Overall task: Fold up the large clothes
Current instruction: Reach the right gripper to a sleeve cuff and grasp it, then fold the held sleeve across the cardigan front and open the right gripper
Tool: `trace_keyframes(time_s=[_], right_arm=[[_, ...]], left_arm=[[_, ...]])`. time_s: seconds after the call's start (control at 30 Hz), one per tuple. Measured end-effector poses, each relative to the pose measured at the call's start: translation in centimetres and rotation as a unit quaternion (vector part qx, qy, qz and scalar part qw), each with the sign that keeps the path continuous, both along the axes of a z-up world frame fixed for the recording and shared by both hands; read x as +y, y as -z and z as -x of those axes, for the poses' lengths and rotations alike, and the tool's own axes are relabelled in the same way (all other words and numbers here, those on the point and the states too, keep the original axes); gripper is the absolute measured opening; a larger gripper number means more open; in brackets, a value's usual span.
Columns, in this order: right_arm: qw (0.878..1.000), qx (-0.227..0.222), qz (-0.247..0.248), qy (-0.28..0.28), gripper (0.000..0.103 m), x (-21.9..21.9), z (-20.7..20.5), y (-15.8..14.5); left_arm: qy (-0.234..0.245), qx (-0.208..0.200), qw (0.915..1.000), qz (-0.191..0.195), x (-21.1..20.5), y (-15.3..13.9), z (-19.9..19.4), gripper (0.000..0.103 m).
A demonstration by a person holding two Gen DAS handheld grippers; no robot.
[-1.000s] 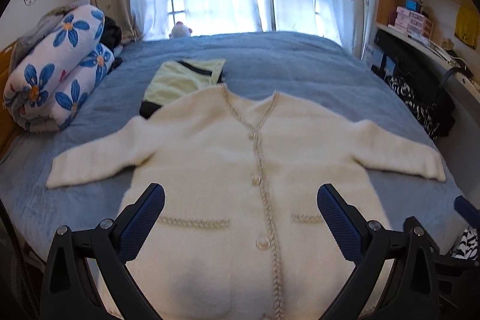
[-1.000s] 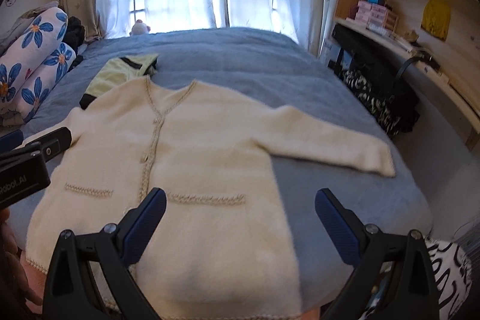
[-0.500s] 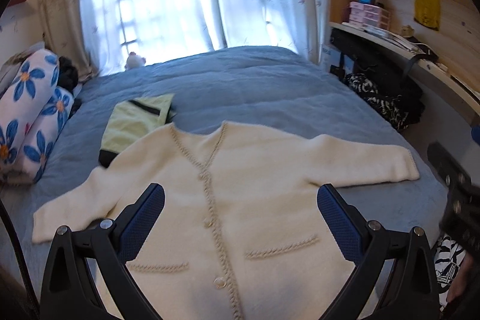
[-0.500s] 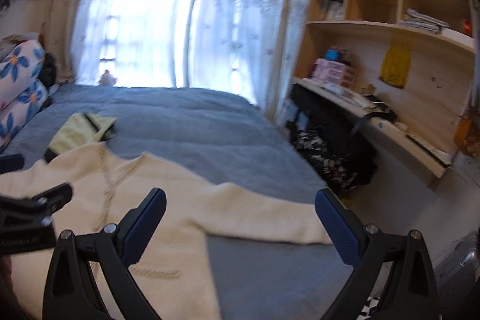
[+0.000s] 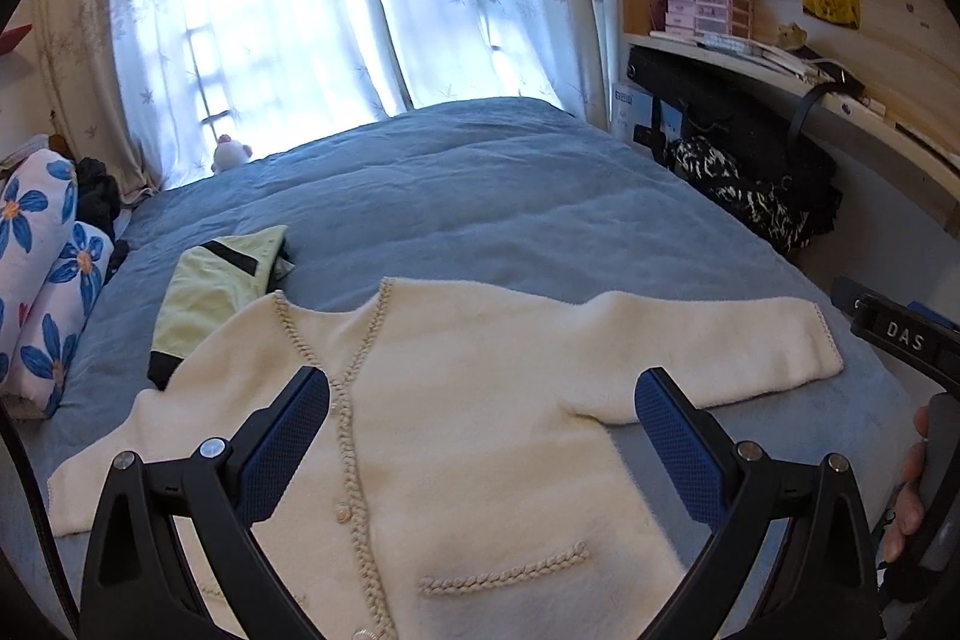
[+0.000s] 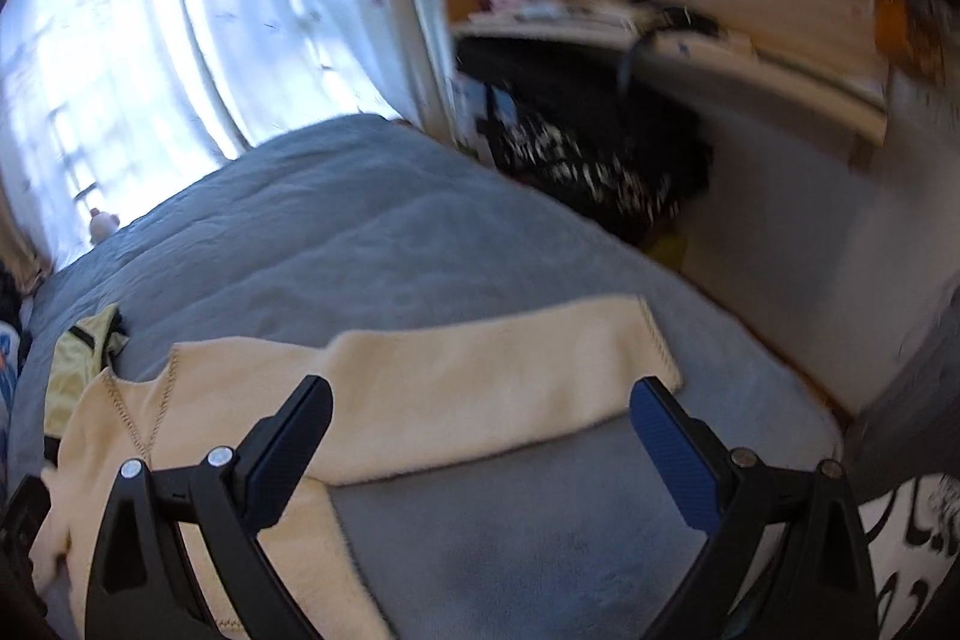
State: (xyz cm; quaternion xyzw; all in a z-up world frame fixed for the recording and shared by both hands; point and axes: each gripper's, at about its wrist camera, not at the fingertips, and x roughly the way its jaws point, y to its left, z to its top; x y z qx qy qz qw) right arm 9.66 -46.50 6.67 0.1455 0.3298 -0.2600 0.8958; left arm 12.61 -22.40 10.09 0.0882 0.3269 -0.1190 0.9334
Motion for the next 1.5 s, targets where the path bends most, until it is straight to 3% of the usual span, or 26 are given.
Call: trace_keyframes(time_s=[0.23,0.3,0.57,0.67,0.73,0.87,0.93,0.97,1.0,1.07,1.2,1.33,1.43,1.5], right_arm=[[0.991,0.03,-0.121,0.047,0.1,-5.5,-1.4,7.4],[0.985,0.037,-0.157,0.059,0.095,-6.7,-2.1,9.4],[0.961,0.077,-0.244,0.107,0.086,-10.8,-4.3,16.9],[0.948,0.074,-0.279,0.132,0.086,-12.6,-4.2,19.2],[0.948,0.065,-0.28,0.139,0.086,-13.2,-4.3,19.7],[0.951,0.067,-0.261,0.149,0.082,-13.7,-5.0,19.9],[0.954,0.067,-0.246,0.155,0.048,-13.7,-5.0,19.7],[0.956,0.068,-0.241,0.153,0.041,-13.8,-5.0,19.5],[0.957,0.063,-0.239,0.154,0.024,-13.9,-4.8,19.2],[0.958,0.034,-0.244,0.149,0.008,-14.4,-4.6,18.3],[0.974,-0.046,-0.199,0.093,0.008,-11.7,-4.6,12.8],[0.985,-0.106,-0.127,-0.049,0.008,-3.8,-5.8,5.5],[0.975,-0.106,-0.085,-0.174,0.008,3.6,-6.9,2.8],[0.965,-0.085,-0.058,-0.24,0.009,8.6,-7.5,3.0]], left_arm=[[-0.008,0.049,0.9987,-0.011,-3.8,4.8,-4.7,0.101],[-0.014,0.059,0.9981,-0.01,-4.8,6.1,-6.2,0.101],[-0.049,0.061,0.9961,-0.04,-8.4,10.9,-12.2,0.101],[-0.058,0.072,0.9943,-0.052,-9.2,12.8,-13.8,0.101],[-0.061,0.08,0.9934,-0.054,-9.7,14.1,-14.7,0.101],[-0.059,0.098,0.9909,-0.071,-10.4,16.9,-15.5,0.101],[-0.06,0.118,0.9883,-0.076,-10.0,18.0,-15.5,0.101],[-0.061,0.127,0.9876,-0.07,-9.6,18.3,-15.5,0.101],[-0.061,0.131,0.9874,-0.063,-9.0,18.4,-15.2,0.101],[-0.061,0.134,0.9876,-0.054,-7.7,18.1,-14.7,0.101],[-0.07,0.122,0.9893,-0.04,-3.8,16.0,-13.2,0.101],[-0.093,0.104,0.9899,-0.023,1.0,13.4,-11.3,0.101],[-0.121,0.096,0.988,-0.007,5.0,12.0,-10.1,0.101],[-0.141,0.098,0.9851,0.004,7.7,11.7,-9.6,0.101]])
